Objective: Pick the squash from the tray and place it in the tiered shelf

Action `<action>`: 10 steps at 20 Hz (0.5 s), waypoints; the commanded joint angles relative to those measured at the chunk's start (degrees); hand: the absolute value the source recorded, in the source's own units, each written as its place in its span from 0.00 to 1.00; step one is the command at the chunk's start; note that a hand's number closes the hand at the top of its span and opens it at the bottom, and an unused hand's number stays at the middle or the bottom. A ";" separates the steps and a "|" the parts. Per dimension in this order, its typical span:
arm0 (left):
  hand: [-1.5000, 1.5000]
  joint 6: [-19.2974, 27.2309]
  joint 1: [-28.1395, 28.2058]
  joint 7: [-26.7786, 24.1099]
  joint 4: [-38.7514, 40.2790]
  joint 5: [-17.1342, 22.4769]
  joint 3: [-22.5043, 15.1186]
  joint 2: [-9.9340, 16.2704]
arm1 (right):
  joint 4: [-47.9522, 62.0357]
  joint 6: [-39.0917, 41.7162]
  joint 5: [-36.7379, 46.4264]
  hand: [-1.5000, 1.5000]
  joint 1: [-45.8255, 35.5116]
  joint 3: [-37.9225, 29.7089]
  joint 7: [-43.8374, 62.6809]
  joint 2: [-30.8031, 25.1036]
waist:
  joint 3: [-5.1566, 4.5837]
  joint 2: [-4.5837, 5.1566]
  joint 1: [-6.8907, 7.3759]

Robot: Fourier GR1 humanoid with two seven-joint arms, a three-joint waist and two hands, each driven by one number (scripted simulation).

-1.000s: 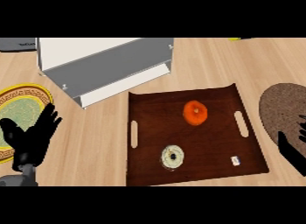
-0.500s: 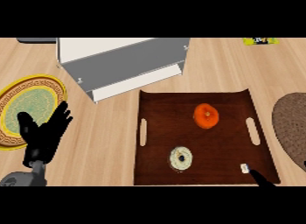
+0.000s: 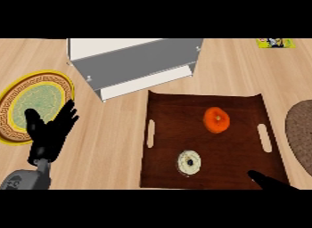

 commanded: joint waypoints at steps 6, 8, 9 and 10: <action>0.50 -2.56 0.38 1.88 1.04 0.74 0.36 1.29 | 10.89 12.82 13.02 0.00 -19.43 -1.43 23.97 7.19 | -0.04 0.21 1.23; 0.50 1.16 -2.31 4.24 0.63 -0.47 0.07 -0.34 | 13.21 15.79 14.29 0.00 -23.10 -1.82 26.45 9.18 | 0.00 0.13 0.75; 0.50 -0.42 -1.07 3.39 0.68 -0.40 -0.32 0.10 | 12.53 17.40 14.80 0.00 -22.63 -1.42 26.96 10.97 | -0.01 -0.10 0.10; 0.50 -1.29 0.82 2.57 0.30 0.14 -0.08 0.41 | 14.64 18.89 13.58 0.00 -24.75 -3.22 27.00 11.93 | -0.03 -0.05 0.78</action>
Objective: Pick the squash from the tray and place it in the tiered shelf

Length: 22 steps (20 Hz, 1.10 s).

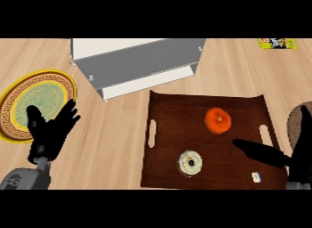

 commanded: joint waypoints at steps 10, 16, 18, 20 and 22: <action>0.50 0.29 1.79 0.20 0.40 -0.86 -0.04 -0.92 | 19.88 13.72 9.10 0.00 -17.56 -3.42 14.34 16.54 | 0.01 -0.22 -1.16; 0.50 0.00 3.11 -0.37 0.27 -0.73 0.49 -1.21 | 24.35 13.57 12.75 0.00 -19.04 -4.97 14.33 18.80 | 0.02 -0.42 -1.49; 0.50 -0.56 2.47 1.14 -1.13 -0.17 1.20 -0.20 | 25.72 13.22 14.53 0.00 -18.70 -5.03 14.32 18.84 | 0.11 -0.42 -1.64; 0.50 -1.51 3.15 0.21 -0.63 0.12 1.90 0.33 | 26.20 12.91 14.11 0.00 -19.86 -5.48 14.31 18.87 | 0.08 -0.45 -1.58; 0.50 -1.32 2.77 0.91 -0.58 -0.16 1.75 0.22 | 28.83 12.96 13.34 0.00 -21.33 -5.97 14.31 18.89 | 0.10 -0.37 -1.41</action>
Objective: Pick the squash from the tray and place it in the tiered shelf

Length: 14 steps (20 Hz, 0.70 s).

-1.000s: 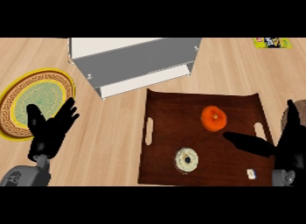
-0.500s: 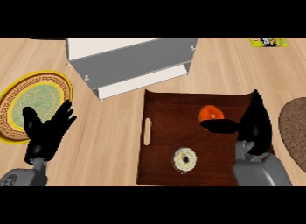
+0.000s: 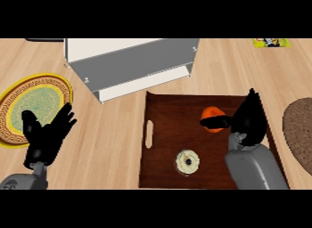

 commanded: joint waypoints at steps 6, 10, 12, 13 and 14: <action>0.50 -0.32 1.89 1.62 -1.04 0.04 0.80 0.56 | 5.80 -2.64 0.83 0.00 -0.52 1.33 13.66 0.43 | -0.09 0.06 0.05; 0.50 0.23 0.31 1.09 0.42 -0.64 0.58 -0.84 | 10.40 -3.56 2.21 0.00 -2.85 0.79 13.65 0.44 | -0.13 0.23 -0.06; 0.50 -0.91 1.32 2.06 -1.01 0.04 0.80 -0.08 | 10.15 -0.22 2.59 0.00 -5.05 -1.17 13.65 0.44 | -0.13 0.08 -0.09; 0.50 -0.06 1.44 2.40 -1.22 -0.14 0.66 -0.77 | 8.92 -0.51 4.10 0.00 -2.92 -1.28 13.65 0.44 | -0.12 0.01 -0.48; 0.50 0.36 -0.53 1.88 0.19 -1.31 0.65 -0.72 | 12.75 -2.80 2.67 0.00 -3.89 -2.38 11.86 0.44 | -0.08 0.29 -0.32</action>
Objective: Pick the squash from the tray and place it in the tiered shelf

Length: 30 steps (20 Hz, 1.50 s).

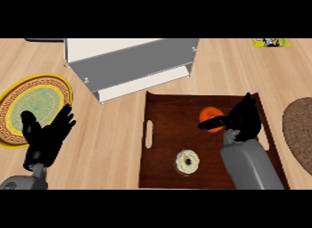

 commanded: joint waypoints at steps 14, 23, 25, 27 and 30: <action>0.50 -2.89 1.27 -1.87 2.26 -1.10 1.38 -0.32 | 8.09 -9.43 -1.02 0.00 -2.87 2.50 8.65 0.04 | -0.10 0.24 0.08; 0.50 -1.38 -2.09 3.04 0.61 -2.27 2.61 -1.91 | 18.60 -9.46 -11.03 1.00 -7.50 6.58 -2.93 0.02 | -0.08 0.24 -0.18; 0.50 -0.91 -2.49 2.37 2.09 -3.55 2.12 -3.07 | 19.07 -11.98 -9.95 1.00 -6.84 7.08 -5.09 0.01 | -0.09 0.24 -0.32; 0.50 -3.13 2.92 -0.33 -0.85 -2.07 3.35 -1.94 | 16.41 -10.94 -8.72 1.00 -11.01 8.02 -1.33 0.00 | -0.10 0.15 -0.07; 0.50 -3.52 -0.98 -0.22 1.44 -3.28 0.72 -2.73 | 14.88 -0.57 -18.35 1.00 -11.90 22.65 -18.69 0.02 | -0.01 0.60 3.40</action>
